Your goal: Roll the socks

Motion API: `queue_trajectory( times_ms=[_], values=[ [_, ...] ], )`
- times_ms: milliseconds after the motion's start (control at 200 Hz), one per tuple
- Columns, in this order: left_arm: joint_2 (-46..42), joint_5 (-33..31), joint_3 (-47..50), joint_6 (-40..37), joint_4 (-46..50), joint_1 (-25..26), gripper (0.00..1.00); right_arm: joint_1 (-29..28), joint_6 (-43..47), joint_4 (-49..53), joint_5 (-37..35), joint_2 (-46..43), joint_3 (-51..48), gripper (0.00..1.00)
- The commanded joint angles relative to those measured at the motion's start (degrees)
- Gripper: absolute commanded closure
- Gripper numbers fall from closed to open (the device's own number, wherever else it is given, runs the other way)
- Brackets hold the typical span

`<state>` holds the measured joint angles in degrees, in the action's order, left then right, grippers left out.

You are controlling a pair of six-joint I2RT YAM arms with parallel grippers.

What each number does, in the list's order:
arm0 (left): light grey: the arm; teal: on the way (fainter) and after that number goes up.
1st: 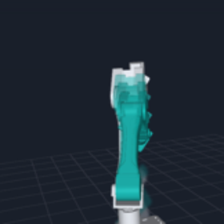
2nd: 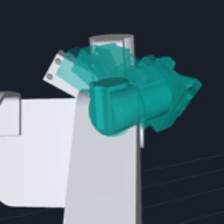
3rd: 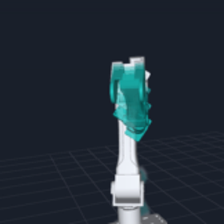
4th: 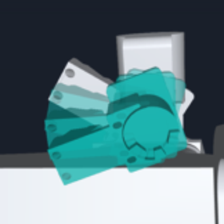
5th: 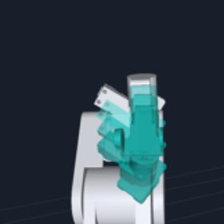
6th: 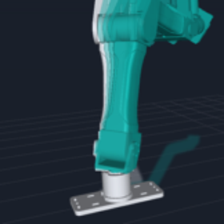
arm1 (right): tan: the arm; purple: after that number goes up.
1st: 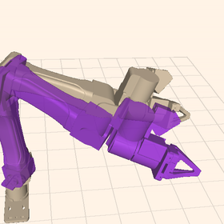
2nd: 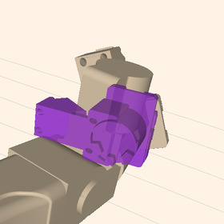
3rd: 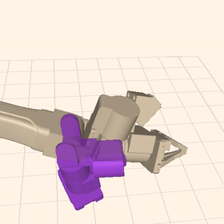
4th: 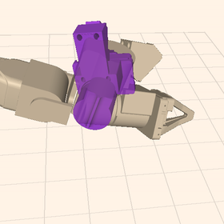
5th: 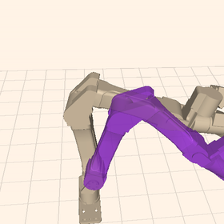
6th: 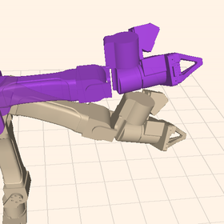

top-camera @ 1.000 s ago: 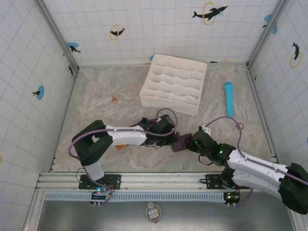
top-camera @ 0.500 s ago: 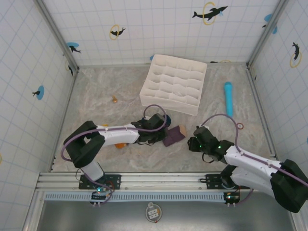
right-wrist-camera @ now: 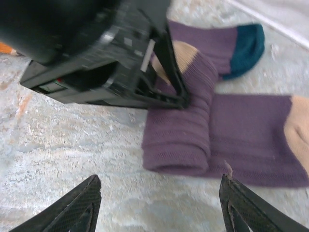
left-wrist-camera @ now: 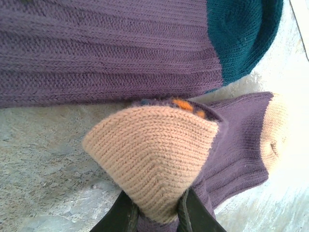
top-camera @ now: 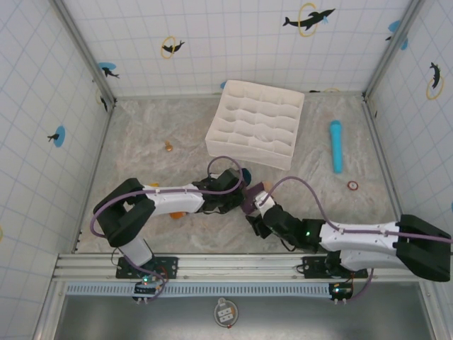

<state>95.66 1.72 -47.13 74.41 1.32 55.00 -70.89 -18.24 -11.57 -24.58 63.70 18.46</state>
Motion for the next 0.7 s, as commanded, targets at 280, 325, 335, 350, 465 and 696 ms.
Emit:
queue_trajectory(
  times_ms=[280, 325, 335, 350, 465, 696],
  values=[
    [0.6, 0.6, 2.7, 3.1, 2.5, -0.3, 1.0, -0.5, 7.9, -19.9, -10.3, 13.9, 0.2, 0.33],
    [0.6, 0.7, 2.7, 3.2, 2.2, -0.4, 1.0, -0.1, 7.4, -20.8, -9.5, 15.4, 0.6, 0.34],
    [0.6, 0.7, 2.7, 3.2, 2.2, -0.3, 1.0, -0.1, 7.3, -20.8, -9.4, 15.7, 0.7, 0.34],
    [0.6, 0.7, 2.7, 3.3, 2.1, -0.4, 1.0, 0.0, 7.2, -21.0, -9.3, 16.2, 0.8, 0.34],
    [0.4, 1.0, 2.9, 3.3, 1.8, -0.4, 1.0, 0.7, 5.4, -22.6, -8.5, 19.4, 1.3, 0.35],
    [-0.5, 1.0, 3.6, 3.3, 1.3, -0.4, 1.0, 2.5, 0.2, -21.4, -8.9, 22.1, 0.5, 0.66]
  ],
)
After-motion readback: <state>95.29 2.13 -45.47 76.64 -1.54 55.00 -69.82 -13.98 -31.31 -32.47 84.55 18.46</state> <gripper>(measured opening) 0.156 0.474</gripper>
